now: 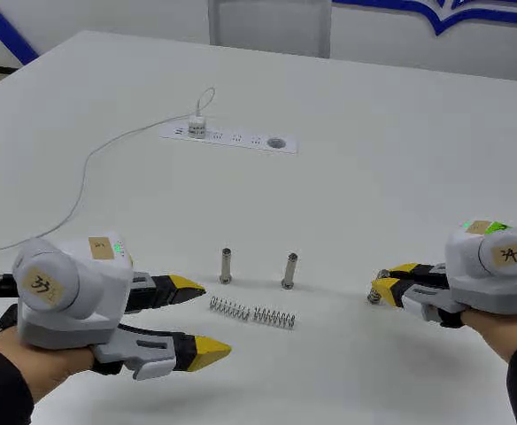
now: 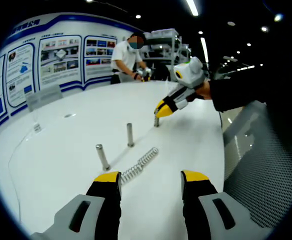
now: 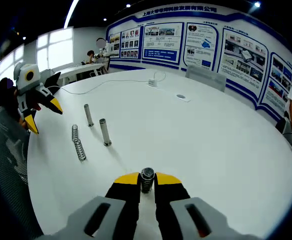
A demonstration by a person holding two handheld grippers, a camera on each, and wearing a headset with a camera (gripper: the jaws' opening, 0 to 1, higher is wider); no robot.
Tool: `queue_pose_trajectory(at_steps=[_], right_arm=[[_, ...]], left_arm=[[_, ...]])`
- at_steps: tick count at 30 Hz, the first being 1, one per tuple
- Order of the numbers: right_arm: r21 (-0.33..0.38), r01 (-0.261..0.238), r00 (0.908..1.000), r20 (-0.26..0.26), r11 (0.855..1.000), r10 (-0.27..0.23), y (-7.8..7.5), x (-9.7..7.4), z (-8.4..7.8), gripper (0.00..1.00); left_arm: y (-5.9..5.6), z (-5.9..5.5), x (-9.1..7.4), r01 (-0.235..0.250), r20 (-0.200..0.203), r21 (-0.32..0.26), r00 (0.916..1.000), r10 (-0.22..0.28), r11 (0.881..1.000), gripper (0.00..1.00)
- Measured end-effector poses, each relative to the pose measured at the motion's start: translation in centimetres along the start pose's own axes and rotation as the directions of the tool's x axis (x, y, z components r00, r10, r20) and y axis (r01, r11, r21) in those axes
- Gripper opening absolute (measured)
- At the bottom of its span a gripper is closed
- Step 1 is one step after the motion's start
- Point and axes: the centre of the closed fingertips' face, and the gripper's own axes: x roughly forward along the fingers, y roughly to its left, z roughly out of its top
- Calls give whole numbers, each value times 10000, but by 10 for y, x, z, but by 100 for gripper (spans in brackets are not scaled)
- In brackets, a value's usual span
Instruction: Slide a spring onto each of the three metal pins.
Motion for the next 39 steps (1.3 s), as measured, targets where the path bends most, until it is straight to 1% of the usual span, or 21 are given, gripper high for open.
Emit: queue_pose_trajectory(at_steps=[5,8,11,14,16,19,20,24,25,29,31,33,37,38,39], right_arm=[[104,-11,10000,-42,9999,11,0,0,-1,12],[150,13,9997,-248,9999,-10,0,-1,-6,13],[160,44,9995,-298,9999,-40,0,-3,-8,16],[160,134,9990,-438,9998,-127,0,-8,-12,17],[221,75,9985,-551,9997,-63,3,-12,-16,17],[310,-139,9968,-786,9994,163,11,-16,-22,17],[350,-314,9948,-955,9989,346,17,-18,-25,17],[151,-805,9900,-1151,9966,817,37,-20,-27,17],[-8,-1054,9869,-1232,9944,1045,44,-19,-27,17],[-382,-1590,9801,-1264,9865,1531,63,-15,-19,17],[-729,-1978,9740,-1272,9775,1876,74,-12,-13,17],[-1122,-2350,9668,-1291,9655,2203,86,-8,-6,17],[-1642,-2880,9532,-1439,9435,2659,104,2,2,18],[-1852,-3024,9493,-1468,9350,2779,109,6,6,18],[-1968,-3117,9465,-1508,9296,2854,113,8,8,18]], left_arm=[[0,0,1,21,-7,22,10000,-21,10000,49],[1,0,1,24,5,27,10000,-24,10000,49],[1,0,1,8,28,24,10000,-8,10000,49],[1,1,0,-16,46,34,10000,16,10000,49],[1,1,0,-17,76,33,10000,17,10000,49],[1,1,0,-19,79,55,10000,19,10000,48],[1,1,0,-11,70,70,10000,11,10000,48],[1,1,1,15,32,115,10000,-16,9999,48],[1,0,1,26,27,117,10000,-26,9999,48],[0,0,2,58,-7,142,10000,-58,9999,48],[-1,0,2,79,-23,154,10000,-79,9999,48],[-1,0,2,78,-29,160,10000,-77,9998,48],[-1,0,2,68,-25,152,10000,-68,9999,48],[-2,0,3,76,-33,159,10000,-76,9998,48],[-2,0,3,83,-34,163,10000,-82,9998,48]])
